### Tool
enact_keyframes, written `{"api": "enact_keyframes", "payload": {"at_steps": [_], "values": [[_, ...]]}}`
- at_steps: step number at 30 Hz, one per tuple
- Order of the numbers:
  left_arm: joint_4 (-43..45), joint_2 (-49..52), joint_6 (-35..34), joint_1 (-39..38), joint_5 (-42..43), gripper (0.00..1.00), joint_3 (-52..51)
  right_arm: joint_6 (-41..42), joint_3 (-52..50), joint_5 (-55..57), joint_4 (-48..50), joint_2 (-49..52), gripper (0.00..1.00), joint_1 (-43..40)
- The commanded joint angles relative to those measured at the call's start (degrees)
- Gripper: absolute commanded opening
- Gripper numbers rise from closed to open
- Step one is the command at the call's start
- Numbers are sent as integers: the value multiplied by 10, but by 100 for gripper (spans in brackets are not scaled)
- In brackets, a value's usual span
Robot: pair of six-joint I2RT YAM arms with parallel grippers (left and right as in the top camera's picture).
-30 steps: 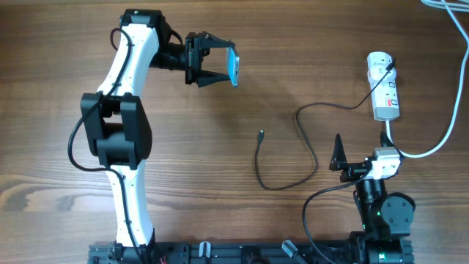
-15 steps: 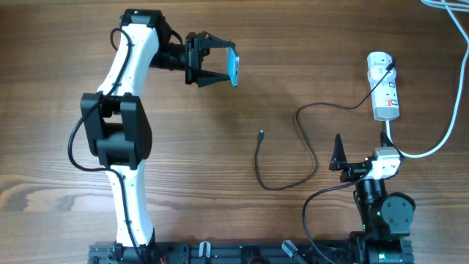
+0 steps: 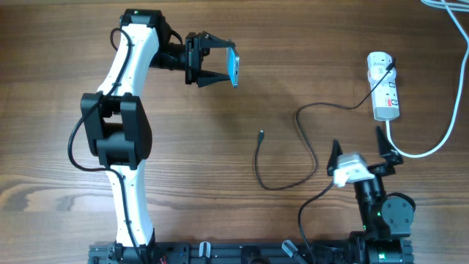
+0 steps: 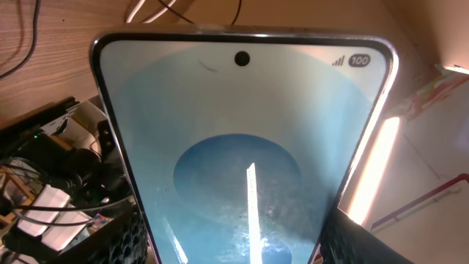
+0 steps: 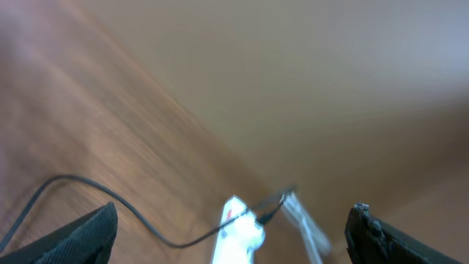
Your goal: Plug charger to phone and switch on socket
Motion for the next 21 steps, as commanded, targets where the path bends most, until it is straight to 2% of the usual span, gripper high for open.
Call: {"api": "enact_keyframes", "payload": {"at_steps": [1,5,9,21], "values": [[-2,-31,12,2,31,63,11,-264,-1,-78,5,-3,100,2],[-2,-31,12,2,31,63,11,-461,-1,-206,11,-3,100,2],[-3,-31,12,2,31,63,11,-728,-1,-216,13,-2,100,2],[-2,-31,12,2,31,63,11,-734,-1,-248,13,-2,100,2]]}}
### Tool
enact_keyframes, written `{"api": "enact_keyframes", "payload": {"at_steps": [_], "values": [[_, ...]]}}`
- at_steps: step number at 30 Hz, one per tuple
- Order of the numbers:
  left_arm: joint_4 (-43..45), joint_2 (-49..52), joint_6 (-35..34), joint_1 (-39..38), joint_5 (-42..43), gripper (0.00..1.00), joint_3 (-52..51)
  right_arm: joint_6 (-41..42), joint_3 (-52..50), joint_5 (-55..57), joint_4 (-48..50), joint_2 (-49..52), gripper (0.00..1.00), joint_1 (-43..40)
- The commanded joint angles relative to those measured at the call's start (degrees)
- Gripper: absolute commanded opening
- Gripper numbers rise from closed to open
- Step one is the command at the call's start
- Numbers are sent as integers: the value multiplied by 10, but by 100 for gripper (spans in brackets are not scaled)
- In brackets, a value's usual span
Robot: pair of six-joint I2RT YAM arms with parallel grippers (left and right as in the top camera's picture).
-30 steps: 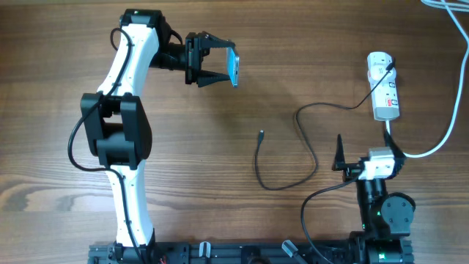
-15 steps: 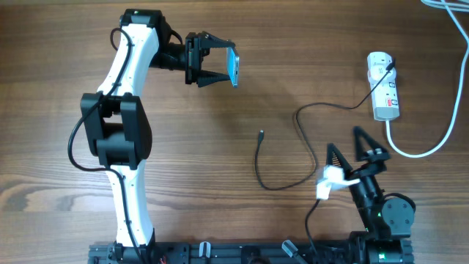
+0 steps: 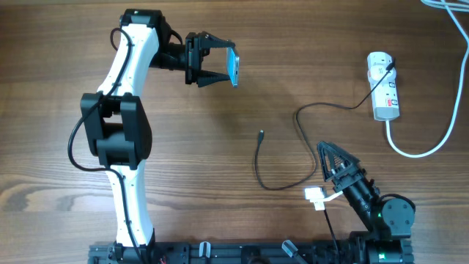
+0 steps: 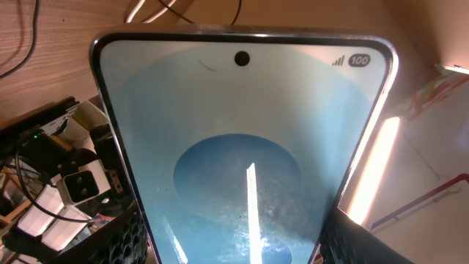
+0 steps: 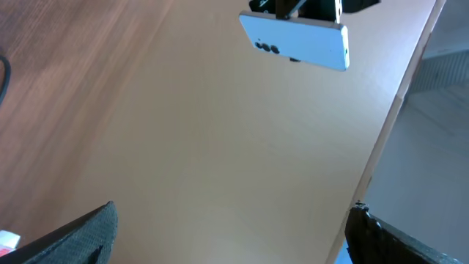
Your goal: Plug charger to phone and switch on socket
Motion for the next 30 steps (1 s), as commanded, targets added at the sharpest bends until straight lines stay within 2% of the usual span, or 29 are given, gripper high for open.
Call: {"api": "enact_keyframes", "payload": {"at_steps": [1,19,23,27,30], "values": [[-3,-31,12,2,31,63,11,-24,-1,-18,-1,-2,100,2],[-2,-31,12,2,31,62,11,-24,-1,-18,-1,-2,100,2],[-2,-31,12,2,30,62,11,-2,-1,-28,-3,12,100,2],[-2,-31,12,2,30,63,11,-21,-1,10,2,28,100,2],[-2,-31,12,2,30,62,11,2,-1,33,17,28,100,2]]}}
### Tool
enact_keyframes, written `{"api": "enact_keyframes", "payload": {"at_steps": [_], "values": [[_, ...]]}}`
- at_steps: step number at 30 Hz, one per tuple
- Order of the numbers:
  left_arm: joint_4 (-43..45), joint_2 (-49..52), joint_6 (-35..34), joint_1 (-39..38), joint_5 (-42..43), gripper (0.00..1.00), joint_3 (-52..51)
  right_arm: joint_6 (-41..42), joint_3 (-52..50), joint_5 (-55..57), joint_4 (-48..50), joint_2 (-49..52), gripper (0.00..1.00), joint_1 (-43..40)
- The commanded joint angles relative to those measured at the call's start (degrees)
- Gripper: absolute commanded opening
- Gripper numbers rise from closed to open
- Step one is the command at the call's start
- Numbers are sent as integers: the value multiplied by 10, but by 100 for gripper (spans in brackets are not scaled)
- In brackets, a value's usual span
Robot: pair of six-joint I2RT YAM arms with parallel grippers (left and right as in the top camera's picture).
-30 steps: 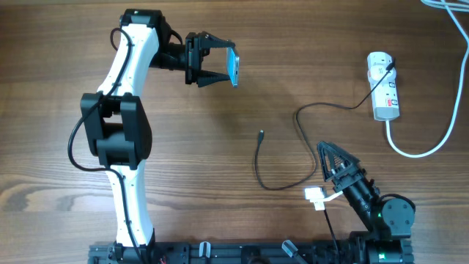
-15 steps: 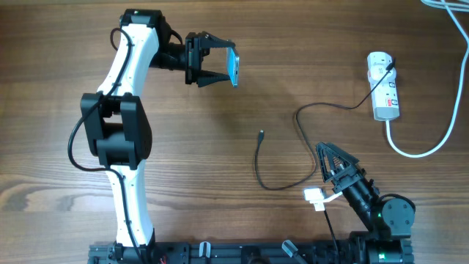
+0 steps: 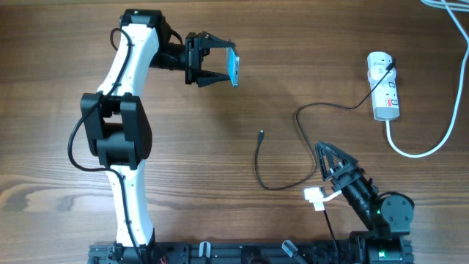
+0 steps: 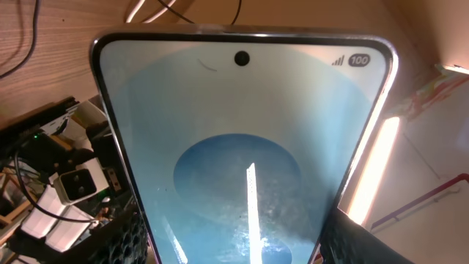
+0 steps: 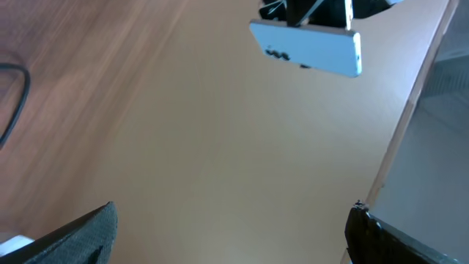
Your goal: Plug charger to phone and switch on socket
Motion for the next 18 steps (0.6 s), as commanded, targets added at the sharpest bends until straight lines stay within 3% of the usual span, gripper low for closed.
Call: {"api": "enact_keyframes", "payload": {"at_steps": [1,5,12,18], "values": [[-2,-31,12,2,30,63,11,19,-1,31,25,3,100,2],[-2,-31,12,2,28,62,11,181,-1,9,107,3,100,2],[-2,-31,20,2,28,62,11,677,-1,-54,304,3,100,2],[-2,-31,25,2,24,62,11,553,-1,-179,264,3,100,2]]}}
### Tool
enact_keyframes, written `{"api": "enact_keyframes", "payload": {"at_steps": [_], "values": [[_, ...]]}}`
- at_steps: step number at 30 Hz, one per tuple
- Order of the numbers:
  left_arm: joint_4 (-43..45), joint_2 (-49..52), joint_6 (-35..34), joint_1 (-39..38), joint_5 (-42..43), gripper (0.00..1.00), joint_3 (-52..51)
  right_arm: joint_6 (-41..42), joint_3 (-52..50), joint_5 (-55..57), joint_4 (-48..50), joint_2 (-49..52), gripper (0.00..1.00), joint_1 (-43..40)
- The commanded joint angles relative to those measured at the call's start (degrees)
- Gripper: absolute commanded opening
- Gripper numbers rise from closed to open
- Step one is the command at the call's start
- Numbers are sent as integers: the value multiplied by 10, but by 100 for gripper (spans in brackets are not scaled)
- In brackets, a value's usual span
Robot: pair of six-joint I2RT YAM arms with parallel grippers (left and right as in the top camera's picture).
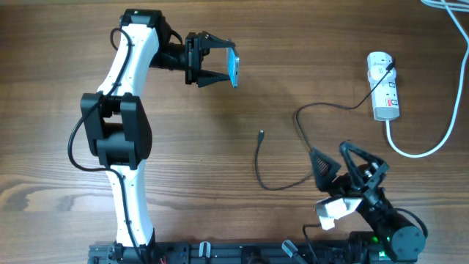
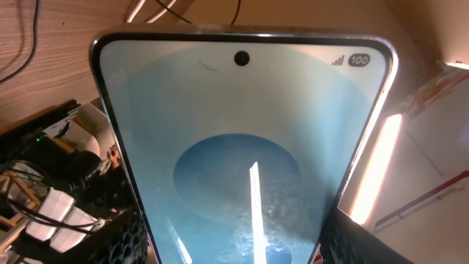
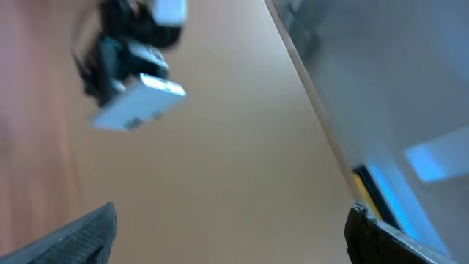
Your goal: Plug charger to phone and switch on socket
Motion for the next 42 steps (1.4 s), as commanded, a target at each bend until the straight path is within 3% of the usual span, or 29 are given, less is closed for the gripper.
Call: {"api": "enact_keyframes", "payload": {"at_steps": [1,5,9,42], "values": [[-2,-31,14,2,24,62,11,-49,-1,-87,-33,0,100,2],[-2,-31,14,2,24,62,11,-269,-1,-121,-144,0,100,2],[-2,-31,14,2,24,62,11,-578,-1,-133,-301,1,100,2],[-2,-31,14,2,22,62,11,-579,-1,-144,-288,27,100,2]]}}
